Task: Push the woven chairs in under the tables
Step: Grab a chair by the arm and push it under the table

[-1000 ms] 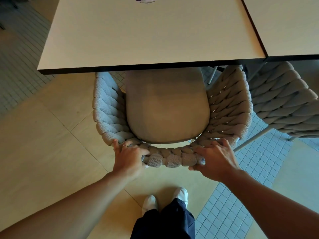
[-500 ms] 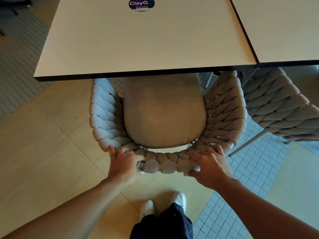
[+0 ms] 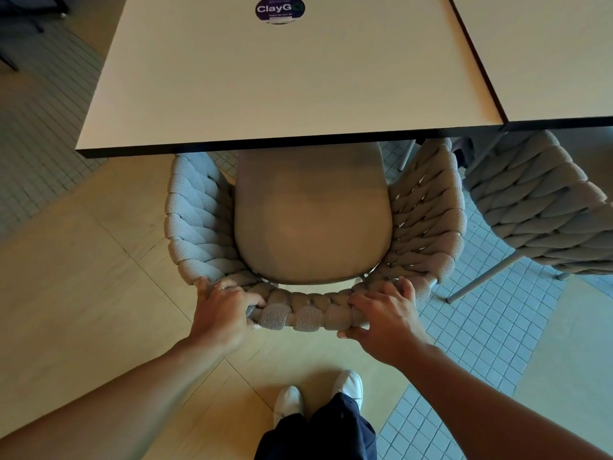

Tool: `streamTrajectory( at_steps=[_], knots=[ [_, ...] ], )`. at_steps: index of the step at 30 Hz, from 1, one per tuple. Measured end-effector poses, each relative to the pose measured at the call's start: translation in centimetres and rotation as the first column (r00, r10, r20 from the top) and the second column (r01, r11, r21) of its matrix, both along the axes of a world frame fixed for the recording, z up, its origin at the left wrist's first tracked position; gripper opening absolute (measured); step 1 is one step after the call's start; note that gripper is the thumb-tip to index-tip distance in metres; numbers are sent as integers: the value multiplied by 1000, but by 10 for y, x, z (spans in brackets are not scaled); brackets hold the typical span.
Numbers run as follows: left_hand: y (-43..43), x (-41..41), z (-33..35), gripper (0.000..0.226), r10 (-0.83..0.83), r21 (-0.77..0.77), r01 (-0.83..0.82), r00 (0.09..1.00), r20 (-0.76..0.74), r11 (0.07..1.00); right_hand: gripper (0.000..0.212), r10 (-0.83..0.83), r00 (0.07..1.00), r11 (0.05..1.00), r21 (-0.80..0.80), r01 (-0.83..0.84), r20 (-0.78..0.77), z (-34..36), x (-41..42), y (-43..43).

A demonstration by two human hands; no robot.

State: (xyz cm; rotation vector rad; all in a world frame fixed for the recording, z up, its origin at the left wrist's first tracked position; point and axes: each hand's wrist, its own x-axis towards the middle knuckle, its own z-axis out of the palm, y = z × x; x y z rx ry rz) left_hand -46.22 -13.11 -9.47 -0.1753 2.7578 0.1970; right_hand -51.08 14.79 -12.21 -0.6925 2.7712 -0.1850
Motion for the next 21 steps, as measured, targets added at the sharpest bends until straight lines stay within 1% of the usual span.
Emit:
streamTrajectory(
  at_steps=[2, 7, 16, 21],
  knots=[
    [-1, -2, 0, 35, -7, -4, 7, 1000, -2, 1000, 61, 10, 1000, 1000, -2, -10, 1, 2, -4, -1],
    [-1, 1, -6, 35, 0, 29, 2, 998, -61, 1000, 59, 9, 1000, 999, -35, -9, -15, 0, -3, 1],
    [-17, 18, -12, 37, 9, -16, -10, 999, -31, 1000, 59, 34, 997, 998, -53, -38, -69, -4, 3, -13],
    [-20, 18, -11, 36, 22, 37, -21, 1000, -21, 999, 58, 11, 998, 998, -58, -15, -59, -2, 7, -18]
  ],
)
